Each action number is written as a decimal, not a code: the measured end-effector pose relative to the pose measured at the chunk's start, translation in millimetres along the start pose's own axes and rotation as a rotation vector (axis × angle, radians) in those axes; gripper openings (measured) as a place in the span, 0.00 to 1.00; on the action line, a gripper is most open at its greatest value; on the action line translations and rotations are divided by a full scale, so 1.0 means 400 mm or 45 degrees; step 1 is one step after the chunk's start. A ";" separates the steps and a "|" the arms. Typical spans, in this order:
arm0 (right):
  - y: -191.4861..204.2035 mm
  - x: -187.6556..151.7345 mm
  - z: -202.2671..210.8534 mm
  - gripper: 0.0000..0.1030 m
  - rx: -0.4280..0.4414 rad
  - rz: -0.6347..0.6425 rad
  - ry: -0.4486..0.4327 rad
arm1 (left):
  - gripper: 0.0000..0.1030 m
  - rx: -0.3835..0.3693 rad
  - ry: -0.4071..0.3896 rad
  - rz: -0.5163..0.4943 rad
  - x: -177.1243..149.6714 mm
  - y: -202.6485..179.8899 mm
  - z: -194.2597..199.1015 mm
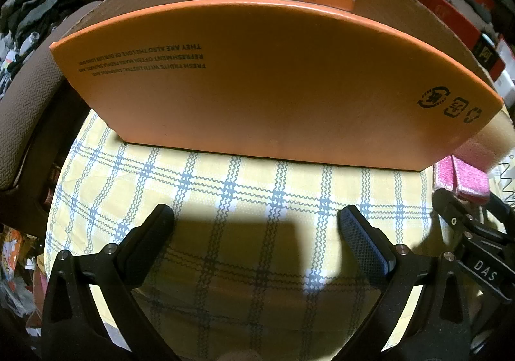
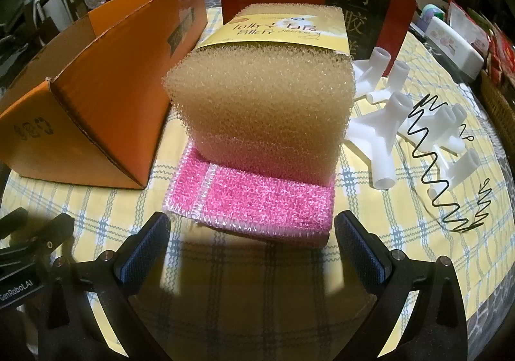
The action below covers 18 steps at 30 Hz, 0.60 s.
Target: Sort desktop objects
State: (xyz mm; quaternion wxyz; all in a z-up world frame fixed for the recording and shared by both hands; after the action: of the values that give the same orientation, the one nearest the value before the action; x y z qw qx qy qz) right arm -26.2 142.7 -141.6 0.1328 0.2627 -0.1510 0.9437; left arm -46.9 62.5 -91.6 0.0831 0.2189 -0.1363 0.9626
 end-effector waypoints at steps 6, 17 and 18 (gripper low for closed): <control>0.001 -0.001 -0.002 1.00 0.012 0.030 0.029 | 1.00 0.004 0.010 -0.028 -0.001 -0.089 -0.035; 0.000 -0.001 0.001 1.00 0.007 0.035 0.029 | 1.00 0.007 -0.024 -0.067 0.000 -0.319 -0.116; -0.001 -0.002 0.001 1.00 0.006 0.035 0.030 | 1.00 0.002 -0.026 -0.068 -0.007 -0.309 -0.111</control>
State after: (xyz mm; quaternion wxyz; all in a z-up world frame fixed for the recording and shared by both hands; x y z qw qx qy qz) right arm -25.3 142.7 -141.7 0.1209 0.2496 -0.1509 0.9488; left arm -34.9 192.6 -103.3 0.1072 0.2324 -0.1307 0.9578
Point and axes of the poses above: each gripper's, at about its wrist camera, not at the fingertips, and z roughly against the way its jaws point, y to its left, x to its top, the point moved 9 cm from there along -z, roughly the way its jaws point, and after that the axes turned 15 degrees about -x, right-handed, at the moved point
